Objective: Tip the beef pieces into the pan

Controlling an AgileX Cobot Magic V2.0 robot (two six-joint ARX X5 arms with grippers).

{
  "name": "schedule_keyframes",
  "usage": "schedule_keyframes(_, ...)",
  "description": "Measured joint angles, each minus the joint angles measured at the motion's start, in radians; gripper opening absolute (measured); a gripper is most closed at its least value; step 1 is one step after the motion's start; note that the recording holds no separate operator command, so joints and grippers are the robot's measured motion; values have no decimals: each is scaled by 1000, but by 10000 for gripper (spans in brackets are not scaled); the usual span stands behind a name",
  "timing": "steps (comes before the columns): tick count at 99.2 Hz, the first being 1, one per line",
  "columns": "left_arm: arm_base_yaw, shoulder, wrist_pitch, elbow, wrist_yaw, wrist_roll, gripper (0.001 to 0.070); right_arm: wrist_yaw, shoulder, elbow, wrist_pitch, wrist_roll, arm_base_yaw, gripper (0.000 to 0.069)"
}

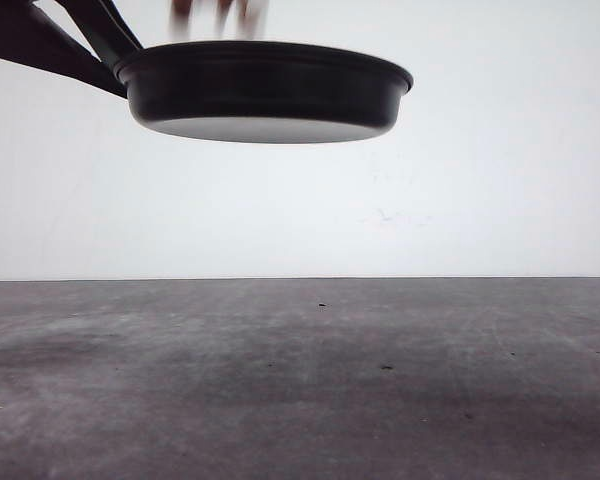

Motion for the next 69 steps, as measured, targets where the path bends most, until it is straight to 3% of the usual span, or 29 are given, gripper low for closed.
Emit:
schedule_keyframes(39, 5, 4, 0, 0, -10, 3, 59, 32, 7, 0, 55, 48, 8, 12)
schedule_keyframes(49, 6, 4, -2, 0, -10, 3, 59, 155, 5, 0, 54, 183, 9, 12)
schedule_keyframes(56, 7, 4, -18, 0, -10, 15, 59, 227, -17, 6, -28, 320, -3, 12)
schedule_keyframes(69, 15, 4, -48, 0, -14, 50, 59, 137, -140, 58, -322, 658, -97, 12)
